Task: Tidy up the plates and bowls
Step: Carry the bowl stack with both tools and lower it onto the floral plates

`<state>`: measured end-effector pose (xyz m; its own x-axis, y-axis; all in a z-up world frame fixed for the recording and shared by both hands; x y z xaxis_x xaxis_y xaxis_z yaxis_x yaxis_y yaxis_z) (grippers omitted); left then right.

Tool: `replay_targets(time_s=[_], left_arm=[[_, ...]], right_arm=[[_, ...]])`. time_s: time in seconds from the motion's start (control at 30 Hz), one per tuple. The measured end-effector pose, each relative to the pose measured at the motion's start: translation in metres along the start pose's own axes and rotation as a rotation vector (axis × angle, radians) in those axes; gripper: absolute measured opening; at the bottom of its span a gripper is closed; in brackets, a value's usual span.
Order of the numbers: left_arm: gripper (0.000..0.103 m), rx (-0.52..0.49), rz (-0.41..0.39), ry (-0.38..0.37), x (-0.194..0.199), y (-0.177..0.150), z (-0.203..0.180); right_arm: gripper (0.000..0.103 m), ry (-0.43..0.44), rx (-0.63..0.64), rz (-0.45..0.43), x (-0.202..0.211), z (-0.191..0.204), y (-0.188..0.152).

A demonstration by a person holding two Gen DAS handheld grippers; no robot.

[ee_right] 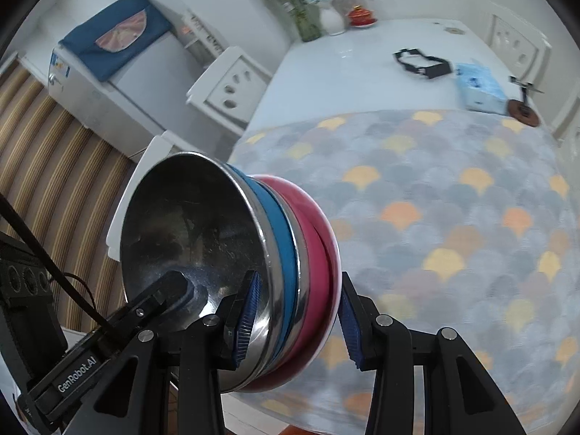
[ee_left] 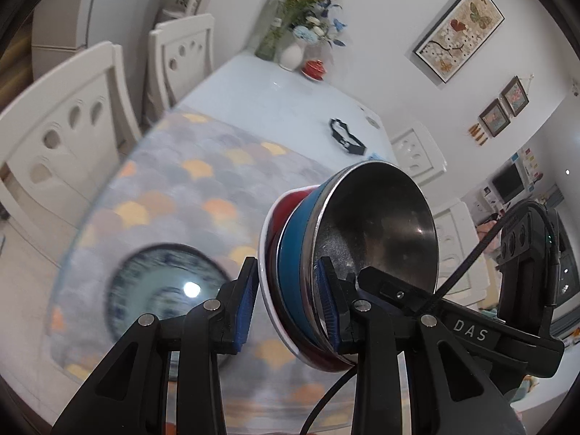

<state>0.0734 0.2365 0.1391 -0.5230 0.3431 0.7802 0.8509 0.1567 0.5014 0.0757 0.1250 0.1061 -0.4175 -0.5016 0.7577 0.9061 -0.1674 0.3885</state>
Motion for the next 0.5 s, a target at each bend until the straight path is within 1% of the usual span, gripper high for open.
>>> replay_targets(time_s=[0.1, 0.23, 0.4, 0.5], left_arm=[[0.029, -0.001, 0.016, 0.021, 0.0, -0.001, 0.029], [0.029, 0.012, 0.059, 0.038, -0.011, -0.009, 0.066], [0.029, 0.037, 0.125, 0.038, -0.03, -0.025, 0.102], [0.029, 0.04, 0.156, 0.044, -0.039, -0.033, 0.115]], right_arm=[[0.042, 0.002, -0.008, 0.033, -0.028, 0.017, -0.009], [0.042, -0.004, -0.019, 0.085, -0.064, 0.027, -0.022], [0.042, -0.028, -0.034, 0.147, -0.1, 0.029, -0.04], [0.042, -0.037, -0.056, 0.181, -0.118, 0.026, -0.05]])
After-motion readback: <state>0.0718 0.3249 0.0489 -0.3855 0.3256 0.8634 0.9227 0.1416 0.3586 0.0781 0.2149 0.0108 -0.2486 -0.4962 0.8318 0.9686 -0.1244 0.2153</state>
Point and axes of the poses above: each gripper's, at about its wrist camera, not at the fingertips, and x roughly against the way its jaws point, z to its left, y to its top, the point moved 8 cm from there along -x, roughly the way its jaws point, and after that the axes turned 5 degrees about y, right-handed, at the moved point
